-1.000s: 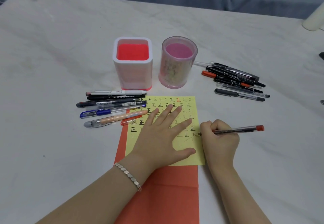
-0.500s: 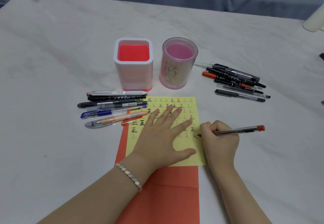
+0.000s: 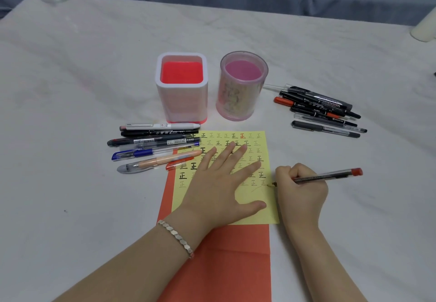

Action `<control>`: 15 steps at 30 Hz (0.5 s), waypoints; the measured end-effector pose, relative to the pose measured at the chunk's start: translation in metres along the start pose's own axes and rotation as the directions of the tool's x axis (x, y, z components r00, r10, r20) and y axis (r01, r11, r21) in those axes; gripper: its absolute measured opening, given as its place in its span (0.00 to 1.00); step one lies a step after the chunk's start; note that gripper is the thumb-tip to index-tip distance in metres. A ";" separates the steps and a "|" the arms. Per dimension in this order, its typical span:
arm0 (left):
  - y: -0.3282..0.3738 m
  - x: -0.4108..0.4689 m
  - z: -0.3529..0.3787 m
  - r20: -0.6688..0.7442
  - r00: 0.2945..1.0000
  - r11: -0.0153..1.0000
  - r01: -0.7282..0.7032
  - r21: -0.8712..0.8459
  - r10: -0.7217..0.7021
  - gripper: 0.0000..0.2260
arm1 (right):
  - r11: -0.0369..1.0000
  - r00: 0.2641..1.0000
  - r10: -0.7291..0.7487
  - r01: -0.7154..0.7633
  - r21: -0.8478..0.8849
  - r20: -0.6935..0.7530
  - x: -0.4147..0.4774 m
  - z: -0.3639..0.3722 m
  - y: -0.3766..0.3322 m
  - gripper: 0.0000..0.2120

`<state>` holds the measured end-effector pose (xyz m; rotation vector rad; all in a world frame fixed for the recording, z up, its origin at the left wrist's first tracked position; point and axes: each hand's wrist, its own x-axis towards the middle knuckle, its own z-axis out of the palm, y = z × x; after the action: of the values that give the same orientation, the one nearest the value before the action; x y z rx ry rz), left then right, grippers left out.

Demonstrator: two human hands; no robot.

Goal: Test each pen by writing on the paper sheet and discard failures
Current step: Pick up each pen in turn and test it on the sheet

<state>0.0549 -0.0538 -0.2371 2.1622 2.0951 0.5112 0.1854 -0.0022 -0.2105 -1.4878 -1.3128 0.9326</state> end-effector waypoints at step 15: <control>-0.015 -0.013 -0.026 -0.269 0.963 0.999 -0.018 -0.049 0.004 0.16 | 0.995 0.987 0.025 -0.040 0.091 0.159 -0.007 -0.012 -0.015 0.15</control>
<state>0.0325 -0.0705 -0.2194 2.1838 2.1699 0.8969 0.1909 -0.0108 -0.1925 -1.3897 -1.3418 1.1376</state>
